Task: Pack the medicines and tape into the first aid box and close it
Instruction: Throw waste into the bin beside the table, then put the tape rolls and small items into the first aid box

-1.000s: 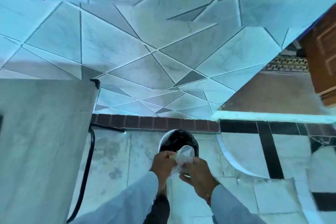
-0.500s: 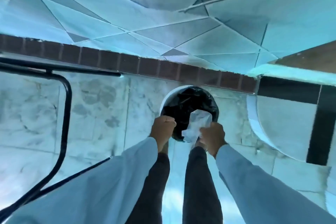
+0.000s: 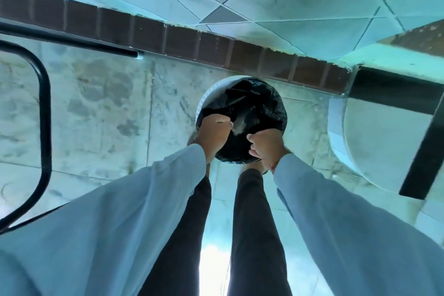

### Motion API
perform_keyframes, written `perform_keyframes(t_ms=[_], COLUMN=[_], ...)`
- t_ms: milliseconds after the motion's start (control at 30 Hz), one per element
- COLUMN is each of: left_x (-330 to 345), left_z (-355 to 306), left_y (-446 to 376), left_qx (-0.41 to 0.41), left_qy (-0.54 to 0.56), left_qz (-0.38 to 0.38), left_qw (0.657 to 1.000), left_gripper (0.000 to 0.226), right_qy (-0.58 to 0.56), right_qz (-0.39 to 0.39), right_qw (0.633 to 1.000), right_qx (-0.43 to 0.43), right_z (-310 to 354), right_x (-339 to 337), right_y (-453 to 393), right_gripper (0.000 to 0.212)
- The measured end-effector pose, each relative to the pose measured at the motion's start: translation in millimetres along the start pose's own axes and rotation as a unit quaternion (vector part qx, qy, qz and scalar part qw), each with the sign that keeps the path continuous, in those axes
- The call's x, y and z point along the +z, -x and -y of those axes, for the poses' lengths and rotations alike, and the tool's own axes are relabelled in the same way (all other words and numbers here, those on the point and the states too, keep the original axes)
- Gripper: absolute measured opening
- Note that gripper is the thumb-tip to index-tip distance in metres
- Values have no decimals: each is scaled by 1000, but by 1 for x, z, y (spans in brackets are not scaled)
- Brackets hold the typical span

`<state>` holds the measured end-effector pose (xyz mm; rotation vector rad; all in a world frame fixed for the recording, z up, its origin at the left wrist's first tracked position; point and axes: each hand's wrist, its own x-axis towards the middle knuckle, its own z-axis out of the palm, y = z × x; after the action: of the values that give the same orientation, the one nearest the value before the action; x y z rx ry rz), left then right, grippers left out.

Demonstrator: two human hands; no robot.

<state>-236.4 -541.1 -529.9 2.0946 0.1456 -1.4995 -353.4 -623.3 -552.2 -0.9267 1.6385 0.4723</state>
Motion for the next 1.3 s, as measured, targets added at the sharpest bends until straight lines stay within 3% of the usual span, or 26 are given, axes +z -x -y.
perform_keyframes(t_ms=[200,300,467,667,867,967,1100,1300], left_x=[-26,-49,-106,-196,-294,-345,-416,-529], left_z=[-38,-73,-141,-180,-132,-92,-21,73], left_y=[46,89,192,342,495,562,644,738], left_qx=[72,149,288,419,502,525,555,490], left_qy=[-3,-23,-41,2,75,35,-49,-219], left_qz=[-18,-30,-68,-176,-300,-375,-497,-648], left_qw=[997,988,954,891,808,764,665,541], left_gripper=[22,23,19,24,24,21,18,24], right_qy=[19,70,152,162,207,205,207,218], right_qz=[-5,-35,-59,-122,-159,-176,-174,-174], right_qw=[995,980,923,796,645,574,483,333], right_qx=[-94,-185,-349,-570,-718,-773,-833,-901], right_z=[34,65,135,161,130,104,68,29], right_x=[-10,-16,-25,-20,9,31,74,161], right_y=[54,104,249,434,586,654,745,851], right_gripper=[21,38,16,15,23,27,35,39])
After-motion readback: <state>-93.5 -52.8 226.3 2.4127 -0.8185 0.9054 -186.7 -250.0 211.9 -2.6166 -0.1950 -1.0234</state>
